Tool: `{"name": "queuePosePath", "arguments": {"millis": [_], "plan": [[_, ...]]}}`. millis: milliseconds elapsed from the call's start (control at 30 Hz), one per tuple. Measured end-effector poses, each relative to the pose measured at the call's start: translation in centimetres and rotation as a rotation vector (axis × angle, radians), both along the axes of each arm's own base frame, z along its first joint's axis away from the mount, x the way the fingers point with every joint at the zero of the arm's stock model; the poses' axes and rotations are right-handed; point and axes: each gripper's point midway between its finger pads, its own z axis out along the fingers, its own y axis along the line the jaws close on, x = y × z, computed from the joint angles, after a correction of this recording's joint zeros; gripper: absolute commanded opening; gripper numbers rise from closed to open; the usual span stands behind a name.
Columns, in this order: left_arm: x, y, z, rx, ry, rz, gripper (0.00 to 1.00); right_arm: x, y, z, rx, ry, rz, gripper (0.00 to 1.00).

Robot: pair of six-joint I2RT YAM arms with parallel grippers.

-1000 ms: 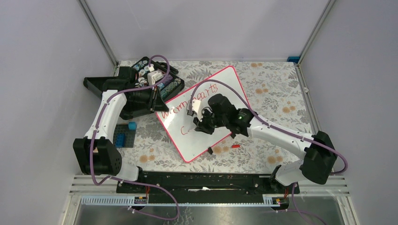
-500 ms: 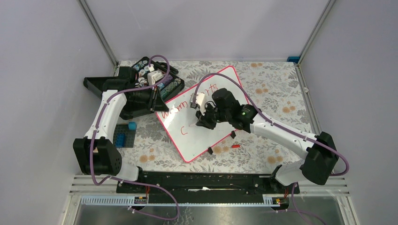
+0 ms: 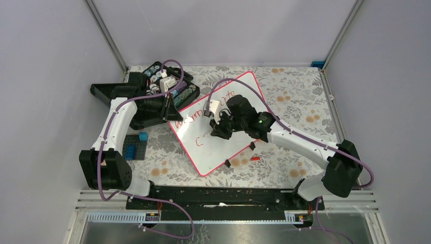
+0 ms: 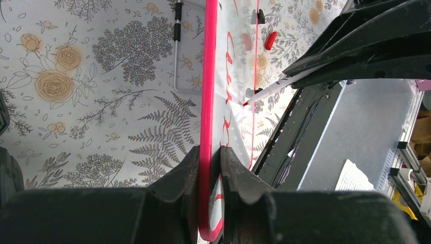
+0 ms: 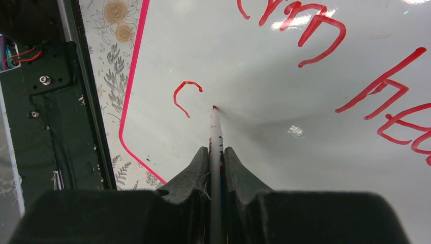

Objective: Write a sentence on the whiteboard

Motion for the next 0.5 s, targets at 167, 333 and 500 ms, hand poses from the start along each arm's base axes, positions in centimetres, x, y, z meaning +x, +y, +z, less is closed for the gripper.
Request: {"name": "queuePosePath", "arguments": {"millis": [167, 333, 500], "plan": [[0.01, 0.0, -0.02, 0.0, 0.001, 0.0, 0.0, -0.13, 0.26, -0.03, 0.0, 0.0, 0.007, 0.0], [0.03, 0.02, -0.03, 0.0, 0.002, 0.001, 0.0, -0.26, 0.35, -0.09, -0.001, 0.001, 0.011, 0.0], [0.05, 0.0, -0.08, -0.002, 0.004, 0.0, 0.0, -0.4, 0.41, -0.16, -0.002, 0.002, 0.014, 0.0]]}}
